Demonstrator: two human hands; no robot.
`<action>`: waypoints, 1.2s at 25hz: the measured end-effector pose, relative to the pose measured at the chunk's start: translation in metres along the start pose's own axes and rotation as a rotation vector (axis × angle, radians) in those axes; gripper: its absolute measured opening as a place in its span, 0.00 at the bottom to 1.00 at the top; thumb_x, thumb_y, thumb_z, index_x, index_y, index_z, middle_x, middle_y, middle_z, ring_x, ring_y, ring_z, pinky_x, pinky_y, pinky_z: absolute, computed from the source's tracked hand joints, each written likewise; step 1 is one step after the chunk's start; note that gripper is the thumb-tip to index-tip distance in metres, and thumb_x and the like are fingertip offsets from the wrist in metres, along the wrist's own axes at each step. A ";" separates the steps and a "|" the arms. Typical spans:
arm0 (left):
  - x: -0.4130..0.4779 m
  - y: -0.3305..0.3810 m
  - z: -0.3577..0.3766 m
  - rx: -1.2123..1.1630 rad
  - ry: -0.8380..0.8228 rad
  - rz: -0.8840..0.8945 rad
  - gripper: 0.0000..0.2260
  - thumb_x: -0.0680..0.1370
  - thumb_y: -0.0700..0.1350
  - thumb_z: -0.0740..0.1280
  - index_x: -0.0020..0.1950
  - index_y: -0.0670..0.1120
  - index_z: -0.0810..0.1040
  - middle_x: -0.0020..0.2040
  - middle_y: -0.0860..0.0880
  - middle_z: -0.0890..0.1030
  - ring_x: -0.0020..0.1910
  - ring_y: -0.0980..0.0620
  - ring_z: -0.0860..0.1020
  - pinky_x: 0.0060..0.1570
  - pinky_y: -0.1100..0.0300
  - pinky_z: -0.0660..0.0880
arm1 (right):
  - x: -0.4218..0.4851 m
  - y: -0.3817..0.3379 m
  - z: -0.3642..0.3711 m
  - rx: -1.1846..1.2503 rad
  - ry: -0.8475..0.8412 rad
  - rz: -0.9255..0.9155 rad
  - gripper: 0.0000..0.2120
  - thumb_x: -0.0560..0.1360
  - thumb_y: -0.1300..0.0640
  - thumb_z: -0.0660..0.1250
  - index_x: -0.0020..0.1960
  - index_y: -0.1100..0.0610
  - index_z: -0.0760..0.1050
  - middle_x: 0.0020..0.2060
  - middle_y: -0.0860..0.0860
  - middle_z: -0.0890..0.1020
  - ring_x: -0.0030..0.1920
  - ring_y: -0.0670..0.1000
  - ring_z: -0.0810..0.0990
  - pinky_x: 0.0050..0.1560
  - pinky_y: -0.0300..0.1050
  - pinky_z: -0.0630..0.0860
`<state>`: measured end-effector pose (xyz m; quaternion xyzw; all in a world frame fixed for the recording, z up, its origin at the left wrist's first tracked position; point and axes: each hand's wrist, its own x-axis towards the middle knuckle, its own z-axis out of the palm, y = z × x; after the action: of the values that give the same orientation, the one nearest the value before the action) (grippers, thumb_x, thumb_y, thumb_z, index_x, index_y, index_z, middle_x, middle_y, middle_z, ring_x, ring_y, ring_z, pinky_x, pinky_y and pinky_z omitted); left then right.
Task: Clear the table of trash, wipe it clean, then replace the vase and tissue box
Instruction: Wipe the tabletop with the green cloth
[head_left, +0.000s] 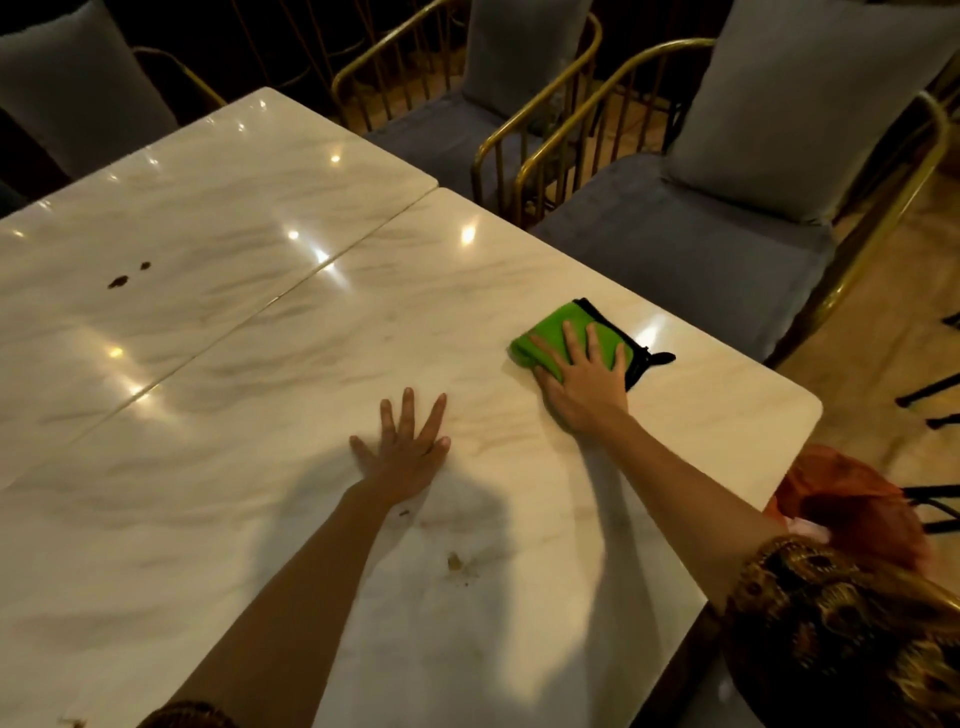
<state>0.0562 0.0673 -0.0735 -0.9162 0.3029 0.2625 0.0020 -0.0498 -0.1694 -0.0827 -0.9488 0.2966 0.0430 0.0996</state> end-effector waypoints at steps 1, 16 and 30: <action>0.000 -0.001 -0.002 -0.016 -0.019 0.004 0.24 0.82 0.58 0.46 0.73 0.66 0.36 0.75 0.54 0.30 0.75 0.46 0.32 0.65 0.28 0.41 | -0.017 -0.007 0.005 0.001 0.004 -0.025 0.25 0.78 0.37 0.39 0.75 0.36 0.50 0.78 0.50 0.51 0.77 0.58 0.47 0.72 0.66 0.44; -0.004 0.000 0.004 -0.036 0.056 0.006 0.24 0.81 0.59 0.47 0.72 0.68 0.37 0.76 0.55 0.33 0.76 0.47 0.34 0.66 0.29 0.41 | -0.028 0.105 -0.018 -0.006 0.012 0.162 0.23 0.80 0.38 0.43 0.74 0.32 0.46 0.78 0.48 0.48 0.77 0.56 0.44 0.72 0.65 0.44; -0.005 0.000 0.000 -0.033 0.015 0.003 0.24 0.81 0.60 0.46 0.72 0.67 0.35 0.76 0.54 0.32 0.75 0.47 0.32 0.66 0.29 0.39 | -0.159 0.115 -0.005 -0.064 0.018 0.046 0.26 0.76 0.35 0.38 0.74 0.33 0.47 0.78 0.47 0.48 0.77 0.55 0.45 0.72 0.65 0.49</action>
<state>0.0531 0.0703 -0.0717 -0.9177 0.2997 0.2604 -0.0157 -0.2454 -0.1746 -0.0747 -0.9447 0.3179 0.0464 0.0656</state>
